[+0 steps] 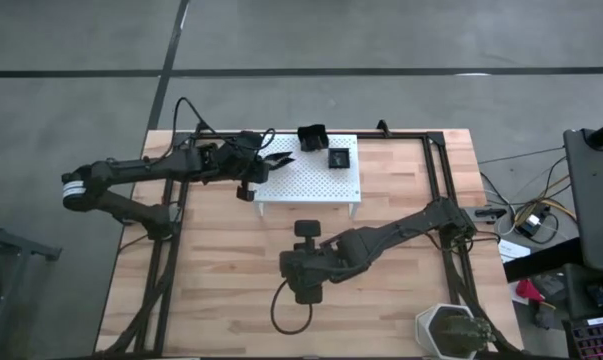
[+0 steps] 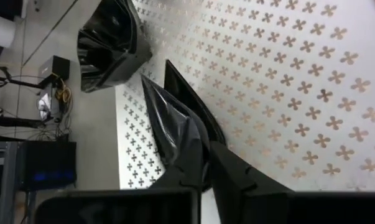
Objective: Pick & Place Mini shaped plates
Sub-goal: Stack the drop shaped plate on top of the drop shaped plate on the shelf, then return to home position
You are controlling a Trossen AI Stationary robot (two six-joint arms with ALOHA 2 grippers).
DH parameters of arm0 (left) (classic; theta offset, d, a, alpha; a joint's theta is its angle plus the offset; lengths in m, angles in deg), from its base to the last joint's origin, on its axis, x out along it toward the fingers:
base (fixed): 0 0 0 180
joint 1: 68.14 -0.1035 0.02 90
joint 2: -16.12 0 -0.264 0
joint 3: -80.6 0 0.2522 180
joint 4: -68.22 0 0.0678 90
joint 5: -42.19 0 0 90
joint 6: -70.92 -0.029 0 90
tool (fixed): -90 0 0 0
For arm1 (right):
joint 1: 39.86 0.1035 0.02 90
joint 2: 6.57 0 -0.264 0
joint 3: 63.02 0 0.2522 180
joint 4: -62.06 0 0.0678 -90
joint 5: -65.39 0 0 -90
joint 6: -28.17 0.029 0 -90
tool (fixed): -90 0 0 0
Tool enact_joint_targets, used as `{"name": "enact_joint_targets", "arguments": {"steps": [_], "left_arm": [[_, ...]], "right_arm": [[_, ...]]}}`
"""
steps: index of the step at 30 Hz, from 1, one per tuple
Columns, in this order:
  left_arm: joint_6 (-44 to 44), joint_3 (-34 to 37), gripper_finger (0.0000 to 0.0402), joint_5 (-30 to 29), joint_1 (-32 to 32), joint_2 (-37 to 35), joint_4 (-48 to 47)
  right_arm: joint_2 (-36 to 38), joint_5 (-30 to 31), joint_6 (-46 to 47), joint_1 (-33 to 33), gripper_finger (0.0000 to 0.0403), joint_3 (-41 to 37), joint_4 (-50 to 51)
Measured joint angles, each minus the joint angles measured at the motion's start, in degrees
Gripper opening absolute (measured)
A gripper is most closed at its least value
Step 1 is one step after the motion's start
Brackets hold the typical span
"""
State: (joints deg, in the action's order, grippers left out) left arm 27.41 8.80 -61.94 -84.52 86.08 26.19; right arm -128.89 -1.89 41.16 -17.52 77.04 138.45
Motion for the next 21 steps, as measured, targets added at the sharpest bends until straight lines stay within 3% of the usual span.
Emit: {"name": "enact_joint_targets", "arguments": {"steps": [8,14,17,21], "left_arm": [[1.14,-0.01,0.0074,-0.67,0.15,0.18,-2.51],[1.34,-1.10,0.0080,-3.22,0.48,-0.62,-4.08],[5.62,-1.76,0.0081,-4.02,0.95,-2.13,-6.24],[13.61,-1.60,0.0071,4.92,1.26,-6.77,-5.98]], "right_arm": [[0.00,-0.02,0.05,0.15,0.0052,-0.07,0.14],[0.00,-0.04,-0.06,0.22,0.0052,-0.11,0.23],[0.11,0.32,0.06,0.61,0.0052,-0.11,0.66],[1.30,2.44,-1.77,1.34,0.0049,-0.27,0.31]]}}
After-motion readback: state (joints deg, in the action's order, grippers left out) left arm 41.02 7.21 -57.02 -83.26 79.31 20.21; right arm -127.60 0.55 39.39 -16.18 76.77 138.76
